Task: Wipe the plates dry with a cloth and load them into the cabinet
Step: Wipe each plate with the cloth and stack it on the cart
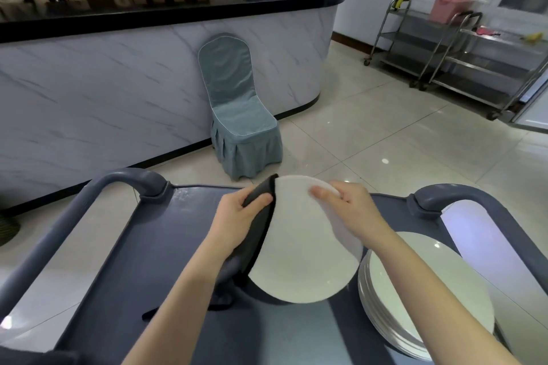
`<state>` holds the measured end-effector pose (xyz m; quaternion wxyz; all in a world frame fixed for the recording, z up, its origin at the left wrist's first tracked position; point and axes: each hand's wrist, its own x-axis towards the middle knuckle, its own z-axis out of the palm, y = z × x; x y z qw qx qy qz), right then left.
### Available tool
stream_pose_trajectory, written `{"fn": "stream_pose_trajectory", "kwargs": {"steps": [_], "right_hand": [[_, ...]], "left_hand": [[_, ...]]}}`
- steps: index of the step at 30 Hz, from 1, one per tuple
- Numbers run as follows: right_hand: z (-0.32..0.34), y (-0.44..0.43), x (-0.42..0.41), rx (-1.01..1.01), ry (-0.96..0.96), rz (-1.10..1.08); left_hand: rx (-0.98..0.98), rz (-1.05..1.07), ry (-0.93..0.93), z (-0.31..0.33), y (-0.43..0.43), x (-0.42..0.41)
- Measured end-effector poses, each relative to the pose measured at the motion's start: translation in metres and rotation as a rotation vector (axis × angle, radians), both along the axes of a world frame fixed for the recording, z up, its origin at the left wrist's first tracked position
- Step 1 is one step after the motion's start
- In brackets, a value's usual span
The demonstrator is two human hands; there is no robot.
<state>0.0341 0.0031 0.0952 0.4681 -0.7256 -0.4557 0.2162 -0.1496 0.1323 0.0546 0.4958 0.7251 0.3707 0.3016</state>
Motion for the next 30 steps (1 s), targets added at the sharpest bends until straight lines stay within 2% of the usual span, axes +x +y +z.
{"fn": "stream_pose_trajectory", "kwargs": {"steps": [3, 5, 7, 11, 14, 16, 19, 21, 22, 24, 26, 30], "right_hand": [[-0.018, -0.006, -0.007, 0.092, 0.357, -0.308], [-0.03, -0.012, -0.015, 0.084, 0.452, -0.365], [-0.033, -0.018, -0.018, 0.065, 0.391, -0.285], [-0.018, -0.012, -0.014, -0.031, 0.111, 0.003], [-0.012, -0.004, -0.015, -0.092, -0.094, 0.127], [-0.01, -0.006, -0.008, -0.053, -0.071, 0.053], [-0.018, -0.009, -0.005, 0.083, 0.248, -0.252], [-0.024, -0.012, -0.011, 0.117, 0.357, -0.368], [-0.026, -0.014, -0.012, 0.103, 0.346, -0.362], [-0.025, -0.018, -0.01, 0.056, 0.278, -0.272], [-0.018, -0.018, -0.006, -0.021, 0.165, -0.145], [-0.009, -0.009, -0.015, -0.125, -0.066, 0.119]], "left_hand": [[-0.355, 0.214, -0.198, -0.019, -0.021, -0.002], [-0.371, 0.248, -0.184, -0.022, -0.021, -0.004], [-0.189, 0.163, -0.073, -0.016, -0.008, -0.009], [0.165, -0.219, 0.171, 0.01, 0.012, -0.005], [0.244, -0.316, 0.224, 0.01, 0.008, 0.003], [0.118, -0.175, 0.103, -0.001, 0.002, -0.001], [-0.237, 0.172, -0.139, -0.025, -0.018, -0.007], [-0.434, 0.298, -0.194, -0.035, -0.032, -0.007], [-0.448, 0.302, -0.177, -0.037, -0.033, -0.008], [-0.341, 0.212, -0.125, -0.033, -0.028, -0.013], [-0.154, 0.083, -0.054, -0.02, -0.015, -0.014], [0.17, -0.271, 0.186, 0.006, 0.005, 0.0]]}}
